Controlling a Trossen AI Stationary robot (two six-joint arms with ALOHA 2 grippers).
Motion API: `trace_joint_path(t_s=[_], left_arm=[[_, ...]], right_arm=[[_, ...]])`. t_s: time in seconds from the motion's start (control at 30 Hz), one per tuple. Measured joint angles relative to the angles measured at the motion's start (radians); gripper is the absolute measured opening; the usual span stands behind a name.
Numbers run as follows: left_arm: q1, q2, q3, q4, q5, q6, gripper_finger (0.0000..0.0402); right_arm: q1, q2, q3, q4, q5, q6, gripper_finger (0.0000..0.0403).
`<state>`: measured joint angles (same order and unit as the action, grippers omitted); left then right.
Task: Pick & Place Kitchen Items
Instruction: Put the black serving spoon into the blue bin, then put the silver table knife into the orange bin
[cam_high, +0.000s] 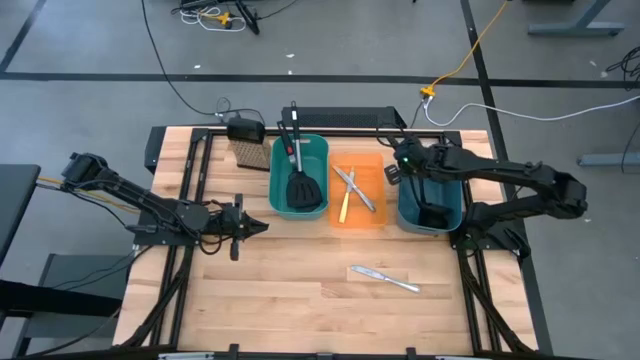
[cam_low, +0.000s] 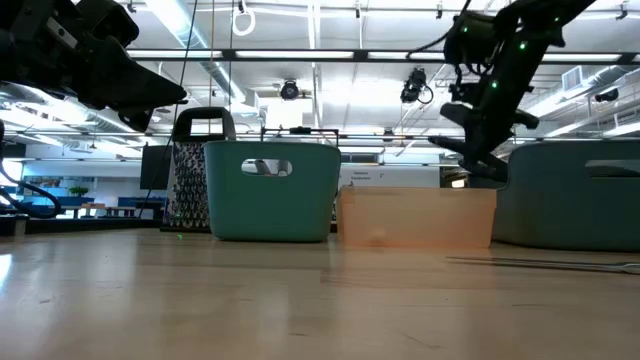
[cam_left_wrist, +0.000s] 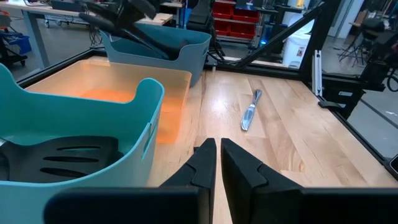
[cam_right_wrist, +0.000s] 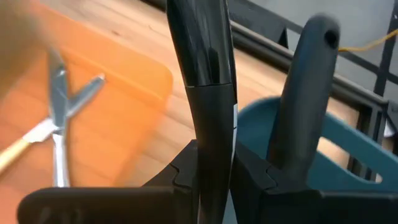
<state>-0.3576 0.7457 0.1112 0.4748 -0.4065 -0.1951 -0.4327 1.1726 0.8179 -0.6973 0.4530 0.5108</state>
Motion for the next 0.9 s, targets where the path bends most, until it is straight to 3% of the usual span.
trace_joint_path(t_s=[0.27, 0.63, 0.9], left_arm=[[0.000, 0.000, 0.000, 0.000, 0.000, 0.007, 0.0030], [0.000, 0.000, 0.000, 0.000, 0.000, 0.008, 0.0030], [0.000, 0.000, 0.000, 0.000, 0.000, 0.008, 0.0030]], right_arm=[[-0.016, 0.020, -0.039, 0.027, -0.001, 0.004, 0.0072], [-0.016, 0.019, -0.040, 0.021, -0.080, -0.041, 0.0140], [-0.016, -0.057, -0.040, 0.027, -0.105, -0.060, 0.0158]])
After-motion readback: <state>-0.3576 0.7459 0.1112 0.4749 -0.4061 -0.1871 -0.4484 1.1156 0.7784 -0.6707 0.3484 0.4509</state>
